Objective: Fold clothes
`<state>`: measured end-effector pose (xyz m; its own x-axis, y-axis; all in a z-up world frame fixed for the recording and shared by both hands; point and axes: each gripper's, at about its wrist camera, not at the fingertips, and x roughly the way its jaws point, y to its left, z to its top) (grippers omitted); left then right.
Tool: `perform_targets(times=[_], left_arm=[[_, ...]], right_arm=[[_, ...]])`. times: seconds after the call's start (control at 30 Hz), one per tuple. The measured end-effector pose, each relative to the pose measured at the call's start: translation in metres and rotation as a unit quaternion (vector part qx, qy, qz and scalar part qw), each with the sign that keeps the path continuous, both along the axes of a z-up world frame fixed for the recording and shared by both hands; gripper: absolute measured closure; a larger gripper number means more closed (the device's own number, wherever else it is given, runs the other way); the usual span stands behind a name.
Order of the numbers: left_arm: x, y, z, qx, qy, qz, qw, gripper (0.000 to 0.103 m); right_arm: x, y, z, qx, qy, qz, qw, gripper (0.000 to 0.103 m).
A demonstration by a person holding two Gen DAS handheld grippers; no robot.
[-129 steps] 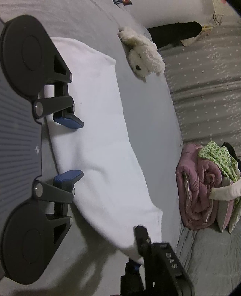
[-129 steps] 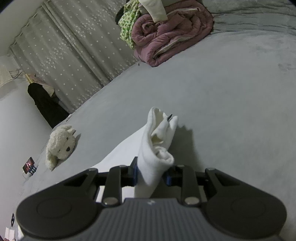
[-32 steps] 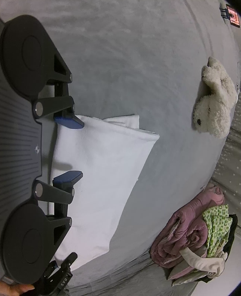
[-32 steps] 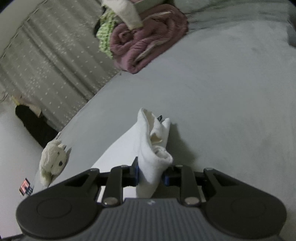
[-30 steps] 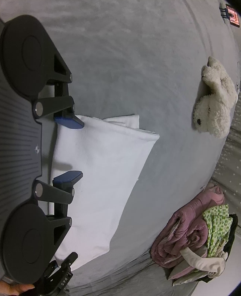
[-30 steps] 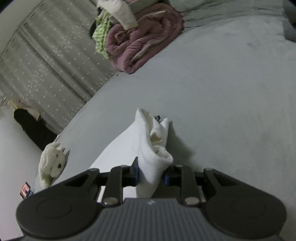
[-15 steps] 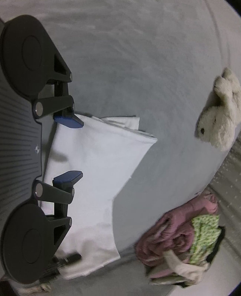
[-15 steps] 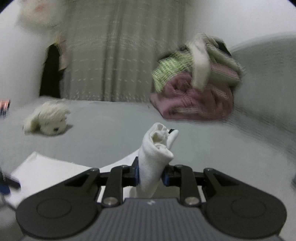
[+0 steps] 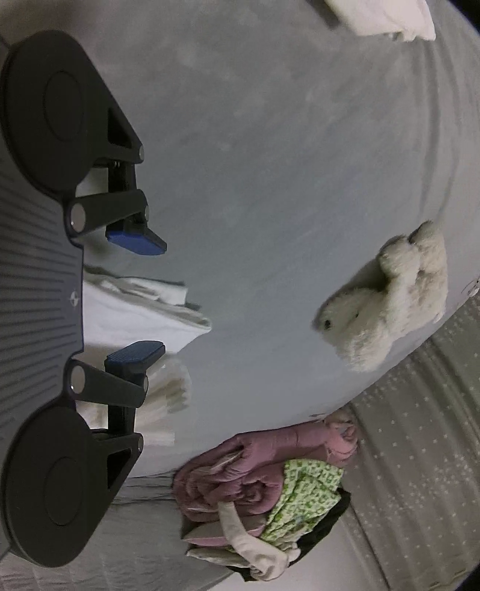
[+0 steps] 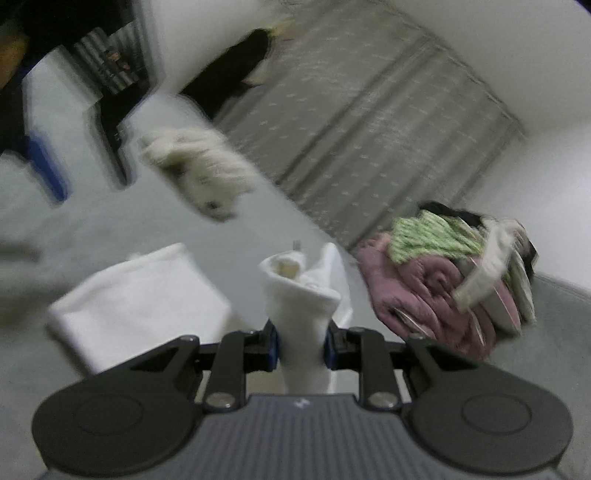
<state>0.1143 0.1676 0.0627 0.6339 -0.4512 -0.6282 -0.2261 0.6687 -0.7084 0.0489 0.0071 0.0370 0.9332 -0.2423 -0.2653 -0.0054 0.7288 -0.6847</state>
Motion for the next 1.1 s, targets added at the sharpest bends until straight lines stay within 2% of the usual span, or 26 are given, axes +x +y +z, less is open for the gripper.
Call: perform_targets(times=[0.1, 0.37, 0.5, 0.67, 0.73, 0.83, 0.97, 1.03, 1.1], left_arm=[[0.003, 0.002, -0.001, -0.006, 0.005, 0.001, 1.0, 0.053], [0.004, 0.004, 0.002, -0.01, 0.002, -0.002, 0.9999, 0.053], [0.005, 0.003, 0.0, -0.009, 0.006, -0.008, 0.9999, 0.053], [0.006, -0.002, -0.002, -0.002, 0.01, -0.026, 0.9996, 0.053], [0.005, -0.002, -0.002, 0.002, 0.011, -0.027, 0.9996, 0.053], [0.003, 0.0, 0.001, 0.005, 0.009, -0.022, 0.9997, 0.053], [0.003, 0.001, 0.002, 0.003, 0.005, -0.021, 0.9998, 0.052], [0.003, 0.0, 0.001, 0.005, 0.007, -0.024, 0.9997, 0.052], [0.004, 0.0, 0.0, 0.006, 0.008, -0.026, 0.9996, 0.052]], right_arm=[[0.008, 0.028, -0.019, -0.023, 0.023, 0.017, 0.999, 0.082], [0.01, 0.05, -0.02, -0.007, -0.005, 0.032, 0.999, 0.082], [-0.019, 0.042, -0.024, -0.02, -0.024, 0.077, 0.997, 0.082], [-0.01, 0.052, -0.051, -0.067, 0.032, 0.066, 0.995, 0.082], [-0.01, 0.056, -0.053, -0.071, 0.032, 0.073, 0.994, 0.082], [-0.009, 0.051, -0.048, -0.041, 0.029, 0.086, 0.995, 0.082], [-0.018, 0.04, -0.031, 0.001, -0.018, 0.096, 0.995, 0.082], [-0.019, 0.041, -0.029, -0.004, -0.013, 0.093, 0.996, 0.082], [-0.017, 0.046, -0.04, -0.035, 0.016, 0.098, 0.994, 0.082]])
